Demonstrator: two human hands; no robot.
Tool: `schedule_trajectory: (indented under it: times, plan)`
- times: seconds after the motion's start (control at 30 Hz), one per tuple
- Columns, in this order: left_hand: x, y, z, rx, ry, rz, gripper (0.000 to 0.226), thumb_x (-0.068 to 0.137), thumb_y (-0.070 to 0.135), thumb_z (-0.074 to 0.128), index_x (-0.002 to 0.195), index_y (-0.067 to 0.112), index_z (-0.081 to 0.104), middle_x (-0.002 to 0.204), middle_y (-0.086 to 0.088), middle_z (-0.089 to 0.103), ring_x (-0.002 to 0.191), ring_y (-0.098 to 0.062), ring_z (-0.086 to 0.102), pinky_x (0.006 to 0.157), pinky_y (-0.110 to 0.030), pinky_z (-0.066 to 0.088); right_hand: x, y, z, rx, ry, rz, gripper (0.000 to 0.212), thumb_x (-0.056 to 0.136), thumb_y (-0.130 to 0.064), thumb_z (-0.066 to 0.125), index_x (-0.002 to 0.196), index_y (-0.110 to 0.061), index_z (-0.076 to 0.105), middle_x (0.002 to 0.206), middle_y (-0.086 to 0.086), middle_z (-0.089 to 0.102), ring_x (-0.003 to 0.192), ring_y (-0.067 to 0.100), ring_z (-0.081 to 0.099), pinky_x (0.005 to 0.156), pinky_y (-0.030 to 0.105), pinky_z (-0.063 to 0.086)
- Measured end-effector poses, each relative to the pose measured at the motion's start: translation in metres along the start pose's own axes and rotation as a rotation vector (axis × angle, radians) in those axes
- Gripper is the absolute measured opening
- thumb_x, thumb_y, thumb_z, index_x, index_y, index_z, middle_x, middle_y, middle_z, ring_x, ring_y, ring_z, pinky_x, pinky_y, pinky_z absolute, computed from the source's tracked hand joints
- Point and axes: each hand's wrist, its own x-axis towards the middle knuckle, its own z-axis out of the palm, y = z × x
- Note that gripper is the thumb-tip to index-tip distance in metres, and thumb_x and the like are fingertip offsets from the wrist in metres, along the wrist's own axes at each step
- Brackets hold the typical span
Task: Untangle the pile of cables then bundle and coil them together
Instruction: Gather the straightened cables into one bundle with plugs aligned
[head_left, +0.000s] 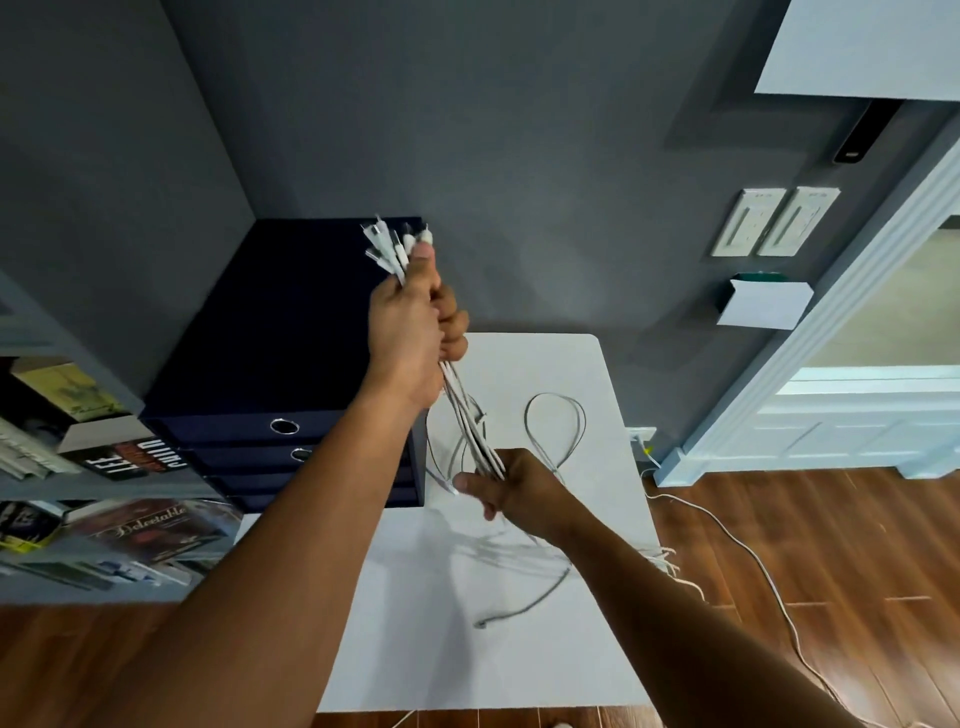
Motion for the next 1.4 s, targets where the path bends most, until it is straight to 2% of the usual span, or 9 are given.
schedule_trajectory:
  times: [0.13, 0.27, 0.47, 0.63, 0.8, 1.0, 1.1, 1.27, 1.4]
  plan:
    - [-0.007, 0.030, -0.001, -0.070, 0.028, 0.067, 0.042, 0.107, 0.038, 0.041, 0.068, 0.024, 0.033, 0.054, 0.005, 0.020, 0.041, -0.008, 0.015, 0.038, -0.015, 0.012, 0.000, 0.029, -0.010, -0.228, 0.054, 0.149, 0.052, 0.080, -0.056, 0.071, 0.057, -0.019, 0.044, 0.048, -0.006, 0.046, 0.047, 0.014, 0.043, 0.055, 0.026, 0.037]
    - [-0.009, 0.055, -0.016, -0.119, 0.077, 0.154, 0.041, 0.106, 0.042, 0.041, 0.070, 0.022, 0.036, 0.057, 0.005, 0.020, 0.044, -0.008, 0.014, 0.037, -0.017, 0.014, -0.006, 0.065, -0.020, -0.379, 0.144, 0.094, 0.043, 0.087, -0.045, 0.068, 0.060, -0.018, 0.046, 0.051, -0.004, 0.048, 0.048, 0.008, 0.044, 0.056, 0.032, 0.041]
    - [-0.015, 0.061, -0.038, -0.103, 0.112, 0.217, 0.042, 0.105, 0.045, 0.041, 0.070, 0.022, 0.038, 0.058, 0.005, 0.021, 0.046, -0.009, 0.015, 0.039, -0.021, 0.013, 0.002, 0.060, -0.031, -0.235, 0.283, 0.160, 0.048, 0.095, -0.047, 0.057, 0.063, -0.011, 0.055, 0.059, 0.009, 0.067, 0.055, 0.016, 0.062, 0.057, 0.026, 0.045]
    - [-0.020, 0.066, -0.065, -0.125, 0.203, 0.273, 0.044, 0.105, 0.047, 0.041, 0.068, 0.024, 0.038, 0.057, 0.005, 0.021, 0.045, -0.009, 0.015, 0.038, -0.021, 0.015, 0.012, 0.040, -0.050, -0.155, 0.459, -0.004, 0.053, 0.093, -0.041, 0.065, 0.055, -0.017, 0.037, 0.043, -0.008, 0.034, 0.044, 0.008, 0.032, 0.046, 0.024, 0.029]
    - [-0.021, 0.069, -0.122, -0.186, 0.373, 0.280, 0.043, 0.104, 0.048, 0.039, 0.068, 0.026, 0.033, 0.060, 0.006, 0.019, 0.054, -0.013, 0.012, 0.040, -0.022, 0.014, 0.005, 0.024, -0.049, -0.471, 0.209, -0.075, 0.050, 0.081, -0.061, 0.068, 0.064, -0.019, 0.047, 0.051, -0.005, 0.049, 0.051, 0.010, 0.044, 0.054, 0.030, 0.039]
    - [-0.035, 0.045, -0.185, -0.302, 0.577, 0.284, 0.044, 0.103, 0.045, 0.037, 0.064, 0.026, 0.028, 0.060, 0.006, 0.016, 0.051, -0.013, 0.011, 0.040, -0.021, 0.011, -0.005, 0.034, -0.017, -0.746, 0.062, -0.383, 0.036, 0.091, -0.067, 0.023, 0.092, -0.033, 0.035, 0.082, 0.005, 0.066, 0.083, 0.034, 0.062, 0.066, 0.038, 0.044]
    - [-0.045, 0.027, -0.209, -0.302, 0.705, 0.316, 0.040, 0.102, 0.047, 0.039, 0.071, 0.025, 0.026, 0.058, 0.006, 0.019, 0.050, -0.012, 0.015, 0.041, -0.022, 0.013, 0.000, 0.042, -0.006, -0.842, 0.055, -0.469, 0.038, 0.095, -0.062, 0.022, 0.091, -0.029, 0.040, 0.088, 0.002, 0.067, 0.082, 0.032, 0.063, 0.063, 0.034, 0.039]
    - [-0.052, -0.005, -0.256, -0.321, 0.987, 0.321, 0.026, 0.101, 0.039, 0.052, 0.086, 0.018, 0.045, 0.055, 0.007, 0.042, 0.047, -0.010, 0.037, 0.042, -0.021, 0.022, 0.010, 0.051, 0.009, -0.911, -0.064, -0.446, 0.069, 0.089, -0.073, 0.007, 0.097, -0.018, 0.048, 0.093, 0.006, 0.068, 0.083, 0.034, 0.063, 0.067, 0.037, 0.044]
    - [-0.059, -0.028, -0.285, -0.335, 1.038, 0.100, 0.035, 0.105, 0.033, 0.041, 0.074, 0.018, 0.035, 0.050, 0.005, 0.036, 0.044, -0.012, 0.033, 0.040, -0.024, 0.029, 0.011, 0.062, 0.020, -0.919, -0.113, -0.370, 0.057, 0.087, -0.077, 0.008, 0.092, -0.030, 0.040, 0.084, 0.006, 0.067, 0.080, 0.033, 0.062, 0.063, 0.036, 0.041]
